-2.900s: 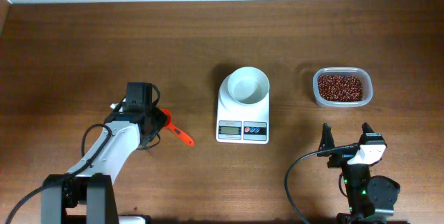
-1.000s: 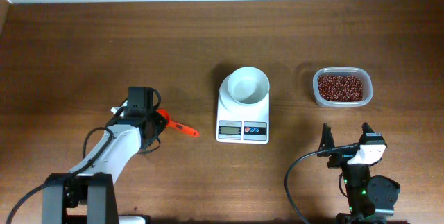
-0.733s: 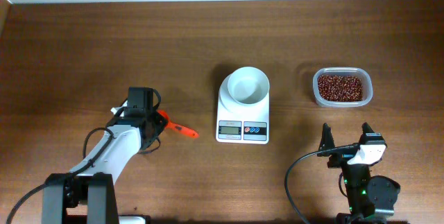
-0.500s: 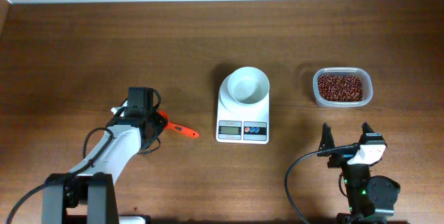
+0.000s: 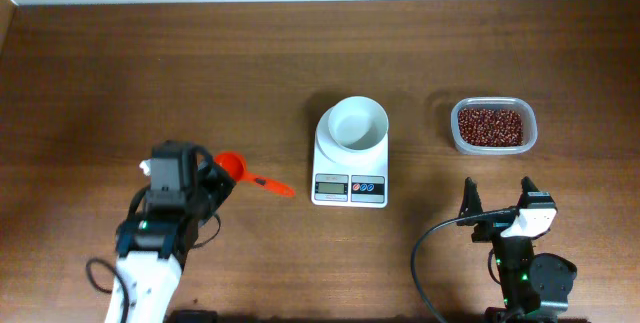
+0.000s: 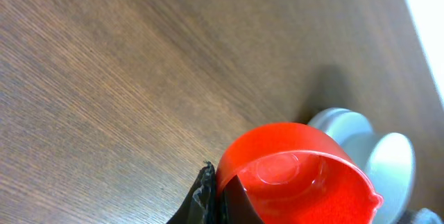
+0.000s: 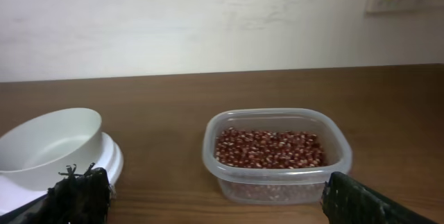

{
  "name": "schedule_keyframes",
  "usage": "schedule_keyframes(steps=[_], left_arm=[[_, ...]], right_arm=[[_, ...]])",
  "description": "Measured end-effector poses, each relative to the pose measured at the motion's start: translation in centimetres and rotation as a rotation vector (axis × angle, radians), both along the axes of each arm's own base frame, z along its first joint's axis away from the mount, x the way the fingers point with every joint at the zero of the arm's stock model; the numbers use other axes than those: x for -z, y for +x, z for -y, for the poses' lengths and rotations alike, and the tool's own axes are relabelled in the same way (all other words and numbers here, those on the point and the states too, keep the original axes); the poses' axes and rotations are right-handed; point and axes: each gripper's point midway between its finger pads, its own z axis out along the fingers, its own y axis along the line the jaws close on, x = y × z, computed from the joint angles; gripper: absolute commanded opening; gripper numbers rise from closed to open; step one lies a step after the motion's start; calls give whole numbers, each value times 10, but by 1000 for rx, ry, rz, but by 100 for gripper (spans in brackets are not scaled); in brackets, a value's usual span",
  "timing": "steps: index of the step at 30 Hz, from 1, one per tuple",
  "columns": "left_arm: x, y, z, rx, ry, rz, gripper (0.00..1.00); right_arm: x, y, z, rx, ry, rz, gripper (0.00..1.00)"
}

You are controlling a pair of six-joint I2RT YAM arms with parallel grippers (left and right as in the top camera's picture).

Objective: Scoop and weigh 50g on scale

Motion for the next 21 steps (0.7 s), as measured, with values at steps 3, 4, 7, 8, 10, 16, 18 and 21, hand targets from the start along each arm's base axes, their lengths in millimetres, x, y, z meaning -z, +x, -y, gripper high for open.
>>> schedule_keyframes(steps=[3, 4, 7, 8, 10, 16, 18, 21], left_arm=[[-8, -8, 0, 0, 0, 16, 0], [-8, -9, 0, 0, 0, 14, 0], [-5, -13, 0, 0, 0, -6, 0], [-2, -17, 0, 0, 1, -24, 0], [2, -23, -1, 0, 1, -55, 0], [17, -50, 1, -93, -71, -193, 0], [19, -54, 5, -123, -114, -217, 0], [19, -54, 8, -148, -150, -225, 0]], right_arm=[[-3, -2, -20, -102, 178, -4, 99], [-4, -3, -28, -147, 247, -14, 99], [-6, -23, -79, -438, 546, -129, 99], [-7, -35, -98, -555, 643, -201, 99], [-8, -61, -125, -736, 795, -347, 99], [-10, -91, -145, -894, 936, -532, 99], [-9, -85, -142, -870, 894, -484, 99], [-1, -69, -131, -775, 803, -402, 99]])
